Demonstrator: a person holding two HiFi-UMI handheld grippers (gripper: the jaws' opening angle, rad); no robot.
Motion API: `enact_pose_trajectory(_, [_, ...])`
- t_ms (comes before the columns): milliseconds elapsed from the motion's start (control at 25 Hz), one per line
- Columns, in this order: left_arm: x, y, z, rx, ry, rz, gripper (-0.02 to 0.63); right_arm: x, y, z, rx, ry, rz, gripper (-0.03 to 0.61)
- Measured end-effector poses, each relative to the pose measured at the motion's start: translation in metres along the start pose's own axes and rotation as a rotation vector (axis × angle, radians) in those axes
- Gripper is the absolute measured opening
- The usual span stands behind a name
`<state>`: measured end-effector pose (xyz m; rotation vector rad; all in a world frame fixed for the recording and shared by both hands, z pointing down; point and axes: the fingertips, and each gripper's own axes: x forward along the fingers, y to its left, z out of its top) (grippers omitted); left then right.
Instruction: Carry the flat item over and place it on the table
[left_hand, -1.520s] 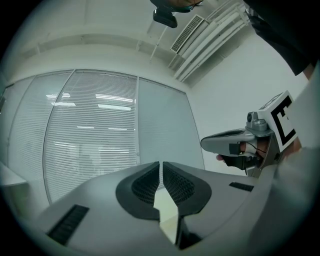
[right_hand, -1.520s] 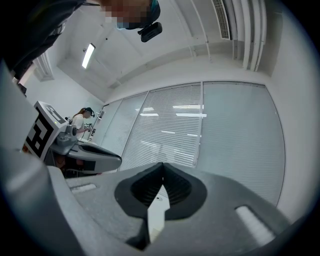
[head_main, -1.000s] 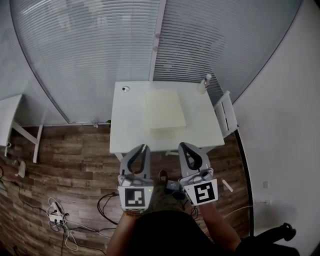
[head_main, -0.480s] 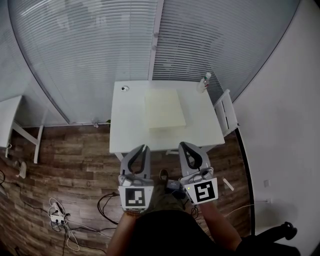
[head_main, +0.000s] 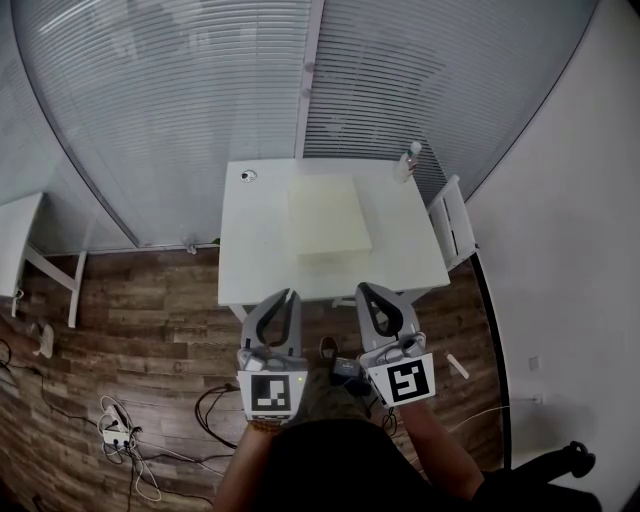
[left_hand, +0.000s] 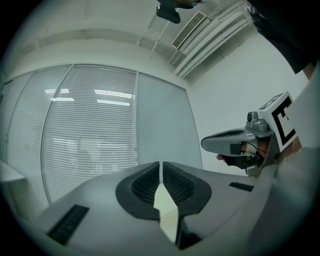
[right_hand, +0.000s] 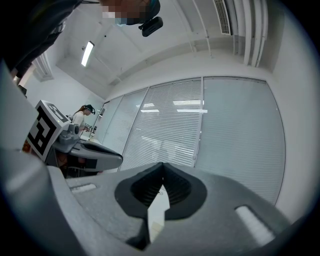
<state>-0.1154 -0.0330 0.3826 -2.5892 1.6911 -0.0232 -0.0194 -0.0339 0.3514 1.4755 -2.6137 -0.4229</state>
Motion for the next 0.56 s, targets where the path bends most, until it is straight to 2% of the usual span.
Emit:
enact_pose_trajectory(160, [0.006, -0.001, -0.005, 0.062, 0.0, -0.023, 0.029, 0.003, -0.005, -0.004, 0.007, 0.006, -0.002, -0.003])
enact_pose_trajectory(280, [0.008, 0.001, -0.008, 0.035, 0.023, -0.015, 0.029, 0.005, -0.006, -0.008, 0.014, 0.013, -0.004, -0.003])
enact_pose_trajectory(400, [0.013, 0.004, -0.01, 0.091, 0.005, -0.025, 0.029, 0.008, -0.008, -0.012, 0.014, 0.021, 0.001, -0.003])
enact_pose_trajectory(560, [0.018, 0.009, -0.015, 0.079, 0.016, -0.008, 0.029, 0.016, -0.011, -0.019, 0.006, 0.022, 0.015, -0.003])
